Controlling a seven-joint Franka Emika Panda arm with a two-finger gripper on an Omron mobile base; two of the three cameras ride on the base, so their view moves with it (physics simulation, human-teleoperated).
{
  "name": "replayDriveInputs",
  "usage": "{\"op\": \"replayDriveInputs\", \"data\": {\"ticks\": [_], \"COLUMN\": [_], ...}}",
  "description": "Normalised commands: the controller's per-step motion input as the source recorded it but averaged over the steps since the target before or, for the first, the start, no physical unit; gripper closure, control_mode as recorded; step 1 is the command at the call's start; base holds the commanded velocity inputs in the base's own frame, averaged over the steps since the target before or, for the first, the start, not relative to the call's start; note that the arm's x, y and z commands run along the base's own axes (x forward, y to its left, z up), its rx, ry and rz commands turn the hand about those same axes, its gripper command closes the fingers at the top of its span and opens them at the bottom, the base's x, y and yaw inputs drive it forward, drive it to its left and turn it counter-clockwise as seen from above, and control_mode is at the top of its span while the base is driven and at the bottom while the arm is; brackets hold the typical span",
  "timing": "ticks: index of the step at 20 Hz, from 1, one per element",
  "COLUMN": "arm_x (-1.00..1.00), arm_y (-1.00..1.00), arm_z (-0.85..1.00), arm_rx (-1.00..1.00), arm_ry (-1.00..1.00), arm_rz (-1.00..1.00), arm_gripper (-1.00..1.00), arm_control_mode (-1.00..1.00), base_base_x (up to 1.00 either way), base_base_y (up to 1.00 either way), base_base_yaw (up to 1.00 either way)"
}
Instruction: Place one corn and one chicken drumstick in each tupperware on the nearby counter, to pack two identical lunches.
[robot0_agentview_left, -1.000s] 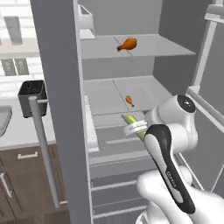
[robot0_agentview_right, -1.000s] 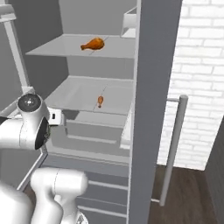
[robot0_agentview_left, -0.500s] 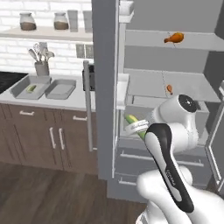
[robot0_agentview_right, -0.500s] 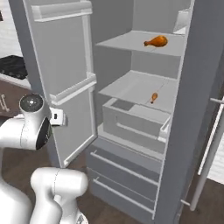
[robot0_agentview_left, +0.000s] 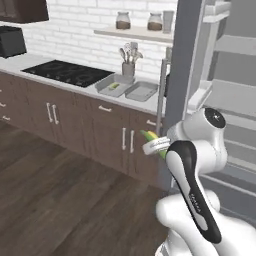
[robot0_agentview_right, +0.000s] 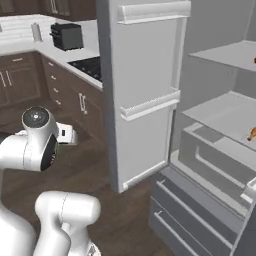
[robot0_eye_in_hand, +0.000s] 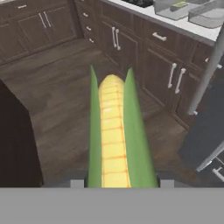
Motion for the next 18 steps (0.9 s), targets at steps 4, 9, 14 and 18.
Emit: {"op": "replayDriveInputs", "data": {"ticks": [4, 9, 14, 18], "arm_x": [0.00, 0.00, 0.00, 0.00], "arm_y": [0.00, 0.00, 0.00, 0.00], "arm_z": [0.00, 0.00, 0.00, 0.00], "arm_rx": [0.00, 0.00, 0.00, 0.00], "arm_ry": [0.00, 0.00, 0.00, 0.00], "arm_rz": [0.00, 0.00, 0.00, 0.00], "arm_gripper": [1.00, 1.00, 1.00, 1.00], "arm_control_mode": [1.00, 1.00, 1.00, 1.00], "base_base_x": [0.73, 0.77, 0.97, 1.00], "base_base_y": [0.29, 0.03, -0.07, 0.21], "base_base_yaw": [0.52, 0.53, 0.26, 0.02]}}
